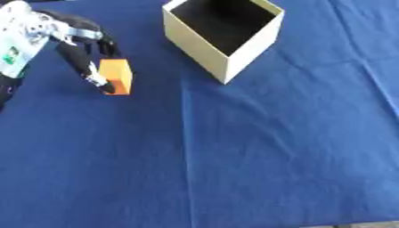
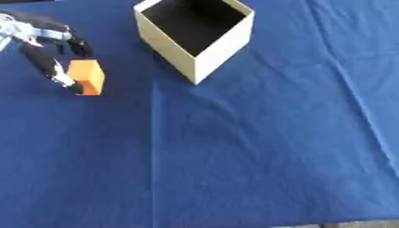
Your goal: Pick up objects on the table and place them in the box.
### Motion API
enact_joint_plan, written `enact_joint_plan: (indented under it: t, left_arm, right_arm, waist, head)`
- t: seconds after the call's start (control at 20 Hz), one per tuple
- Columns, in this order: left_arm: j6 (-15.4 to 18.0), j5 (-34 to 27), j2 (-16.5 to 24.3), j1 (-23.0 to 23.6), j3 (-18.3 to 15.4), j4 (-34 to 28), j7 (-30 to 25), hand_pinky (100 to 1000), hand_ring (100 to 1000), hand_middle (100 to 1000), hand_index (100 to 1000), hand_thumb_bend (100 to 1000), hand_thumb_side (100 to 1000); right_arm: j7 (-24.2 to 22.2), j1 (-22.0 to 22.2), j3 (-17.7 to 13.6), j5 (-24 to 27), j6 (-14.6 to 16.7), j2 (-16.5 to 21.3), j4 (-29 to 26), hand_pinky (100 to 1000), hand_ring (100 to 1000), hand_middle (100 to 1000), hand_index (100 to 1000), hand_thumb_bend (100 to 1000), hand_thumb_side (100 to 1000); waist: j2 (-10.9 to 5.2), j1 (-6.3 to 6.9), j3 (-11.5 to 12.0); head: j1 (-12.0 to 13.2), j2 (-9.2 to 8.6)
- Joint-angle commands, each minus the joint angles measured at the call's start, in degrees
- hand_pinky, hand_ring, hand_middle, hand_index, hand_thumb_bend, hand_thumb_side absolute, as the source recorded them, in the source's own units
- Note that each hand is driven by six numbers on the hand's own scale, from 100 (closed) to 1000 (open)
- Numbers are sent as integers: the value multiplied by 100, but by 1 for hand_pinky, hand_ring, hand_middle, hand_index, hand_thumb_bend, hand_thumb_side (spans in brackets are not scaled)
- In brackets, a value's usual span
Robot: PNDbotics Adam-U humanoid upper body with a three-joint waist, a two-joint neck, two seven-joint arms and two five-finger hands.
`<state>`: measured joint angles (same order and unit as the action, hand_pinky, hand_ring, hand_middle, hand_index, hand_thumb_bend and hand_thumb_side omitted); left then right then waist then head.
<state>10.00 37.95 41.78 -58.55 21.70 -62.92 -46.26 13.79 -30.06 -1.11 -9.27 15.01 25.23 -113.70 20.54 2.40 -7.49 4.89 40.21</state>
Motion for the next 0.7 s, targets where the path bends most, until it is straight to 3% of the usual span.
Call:
enact_joint_plan:
  t: [0.05, 0.15, 0.35, 0.7]
  left_arm:
    - [-3, 109, 73, -119, -61, -45, 212, 547, 671, 549, 701, 529, 550]
    - [-33, 130, 71, -134, -62, -77, 344, 480, 605, 502, 649, 425, 547]
    - [-142, 109, 88, -171, -74, -167, 560, 364, 503, 415, 536, 100, 446]
    - [-341, -29, 135, -191, -91, -296, 814, 288, 444, 360, 479, 100, 355]
  right_arm:
    - [43, -51, -77, 25, -8, 60, -89, 774, 678, 613, 752, 100, 816]
    - [56, -43, -80, 27, -18, 58, -89, 774, 678, 613, 752, 100, 817]
    - [69, -33, -81, 27, -33, 55, -89, 774, 679, 613, 752, 100, 817]
    - [89, -17, -93, 19, -47, 41, -89, 775, 679, 613, 752, 100, 816]
  waist:
    - [-107, -7, -12]
    - [-109, -12, -10]
    - [-120, -16, 0]
    - [-156, -12, -17]
  head:
    - [22, -26]
    - [26, -14]
    - [33, 4]
    - [36, -7]
